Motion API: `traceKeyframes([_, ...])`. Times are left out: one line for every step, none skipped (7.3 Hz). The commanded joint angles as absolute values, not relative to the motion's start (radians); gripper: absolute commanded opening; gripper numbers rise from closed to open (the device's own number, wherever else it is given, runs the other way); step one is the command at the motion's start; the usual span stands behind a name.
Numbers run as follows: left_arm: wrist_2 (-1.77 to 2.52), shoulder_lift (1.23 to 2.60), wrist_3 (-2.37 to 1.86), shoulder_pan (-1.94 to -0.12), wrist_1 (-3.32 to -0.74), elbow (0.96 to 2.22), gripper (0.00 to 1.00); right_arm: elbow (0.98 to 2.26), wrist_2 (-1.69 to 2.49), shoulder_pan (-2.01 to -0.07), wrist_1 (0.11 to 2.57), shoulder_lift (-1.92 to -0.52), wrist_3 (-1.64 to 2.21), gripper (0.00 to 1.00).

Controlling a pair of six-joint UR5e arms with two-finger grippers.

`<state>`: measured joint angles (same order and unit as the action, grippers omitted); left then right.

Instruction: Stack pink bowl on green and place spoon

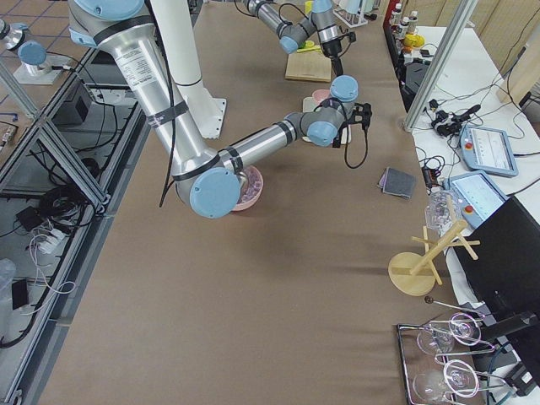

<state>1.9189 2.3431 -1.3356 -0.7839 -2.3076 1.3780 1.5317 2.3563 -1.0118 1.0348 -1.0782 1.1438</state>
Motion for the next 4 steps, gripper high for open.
traceKeyframes([1.908,2.216,-1.303,-0.792,-2.312,1.483,0.98,1.539,2.397,-1.072,1.057,-1.092,1.143,1.00])
traceKeyframes([1.914,2.100,-1.191,-0.817,-2.297,1.565,0.99,1.551,2.382,-1.097,1.124,-1.097,1.102,1.00])
traceKeyframes([1.920,2.021,-1.096,-0.872,-2.246,1.625,0.99,1.554,2.378,-1.151,1.197,-1.121,0.951,1.00])
traceKeyframes([1.984,1.979,-0.995,-0.950,-2.098,1.681,0.99,1.560,2.359,-1.207,1.312,-1.149,0.751,1.00])
